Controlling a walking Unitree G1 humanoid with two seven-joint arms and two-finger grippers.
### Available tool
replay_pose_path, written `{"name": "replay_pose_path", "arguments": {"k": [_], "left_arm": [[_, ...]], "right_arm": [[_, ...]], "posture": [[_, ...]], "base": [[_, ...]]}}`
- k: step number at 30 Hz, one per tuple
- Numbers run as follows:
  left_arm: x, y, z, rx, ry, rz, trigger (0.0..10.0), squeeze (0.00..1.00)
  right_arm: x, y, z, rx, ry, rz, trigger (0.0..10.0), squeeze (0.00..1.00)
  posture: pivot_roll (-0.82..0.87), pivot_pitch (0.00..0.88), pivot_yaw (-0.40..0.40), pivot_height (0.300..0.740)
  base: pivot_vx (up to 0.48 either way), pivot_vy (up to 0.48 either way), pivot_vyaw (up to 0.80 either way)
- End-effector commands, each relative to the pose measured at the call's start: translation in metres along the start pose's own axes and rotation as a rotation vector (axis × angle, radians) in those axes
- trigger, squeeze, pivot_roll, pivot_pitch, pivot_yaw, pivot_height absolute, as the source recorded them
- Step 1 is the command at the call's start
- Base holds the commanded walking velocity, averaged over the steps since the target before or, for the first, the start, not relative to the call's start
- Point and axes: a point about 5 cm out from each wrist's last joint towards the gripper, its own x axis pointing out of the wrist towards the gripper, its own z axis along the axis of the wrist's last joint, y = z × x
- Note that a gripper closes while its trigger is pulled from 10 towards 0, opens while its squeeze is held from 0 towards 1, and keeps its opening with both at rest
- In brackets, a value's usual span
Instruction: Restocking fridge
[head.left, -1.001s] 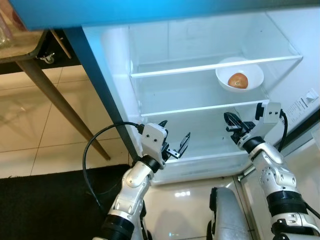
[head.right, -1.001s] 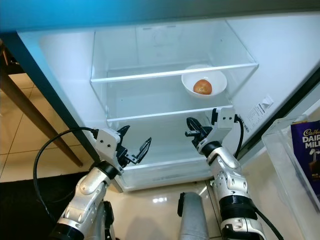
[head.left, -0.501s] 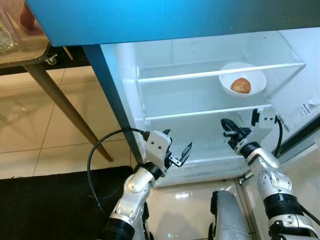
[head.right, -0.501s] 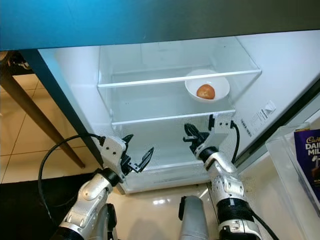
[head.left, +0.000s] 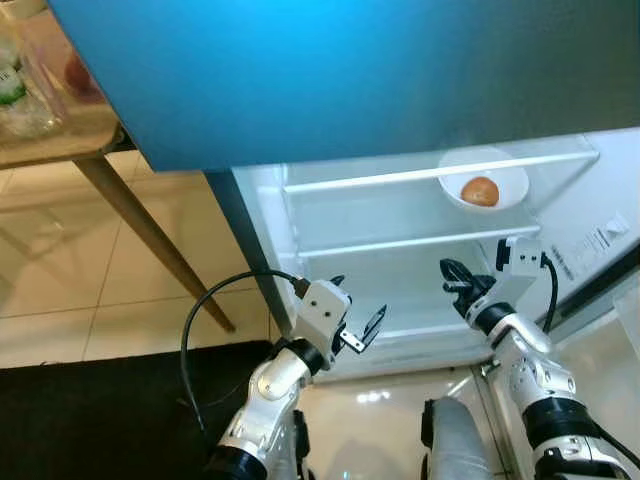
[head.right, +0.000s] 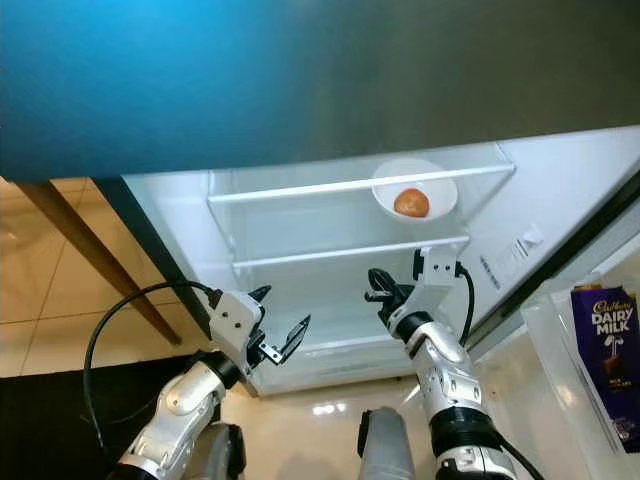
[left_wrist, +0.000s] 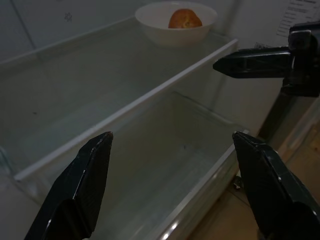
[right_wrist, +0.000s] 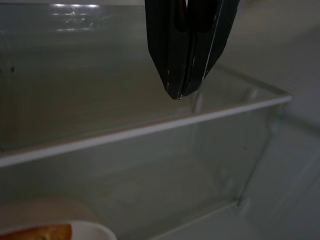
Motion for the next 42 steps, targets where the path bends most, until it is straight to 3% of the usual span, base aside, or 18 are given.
{"name": "replay_pose_path", "arguments": {"k": [1, 13, 22, 34, 42], "left_arm": [[-0.006, -0.003, -0.010, 0.014, 0.043, -0.023, 10.0, 0.00], [-0.006, -0.005, -0.014, 0.020, 0.055, -0.033, 10.0, 0.00], [-0.009, -0.020, -0.022, 0.044, 0.089, -0.129, 10.0, 0.00], [-0.009, -0.020, -0.026, 0.038, 0.107, -0.132, 10.0, 0.00], [-0.022, -0.012, -0.053, 0.011, 0.226, -0.083, 10.0, 0.00]], "right_arm": [[-0.004, -0.004, -0.009, 0.015, 0.020, -0.024, 10.0, 0.00], [-0.007, -0.004, -0.016, 0.035, 0.026, -0.003, 10.0, 0.00], [-0.010, -0.009, -0.028, 0.032, 0.066, -0.056, 10.0, 0.00], [-0.012, -0.008, -0.031, 0.046, 0.063, -0.019, 10.0, 0.00], [-0.022, -0.017, -0.050, 0.034, 0.138, -0.084, 10.0, 0.00]], "posture": [[0.00, 0.152, 0.040, 0.646], [0.00, 0.152, 0.044, 0.665], [0.00, 0.151, 0.045, 0.685], [0.00, 0.146, 0.040, 0.695], [-0.01, 0.132, 0.035, 0.735]], "base": [[0.000, 0.000, 0.00], [0.000, 0.000, 0.00], [0.000, 0.000, 0.00], [0.000, 0.000, 0.00], [0.000, 0.000, 0.00]]}}
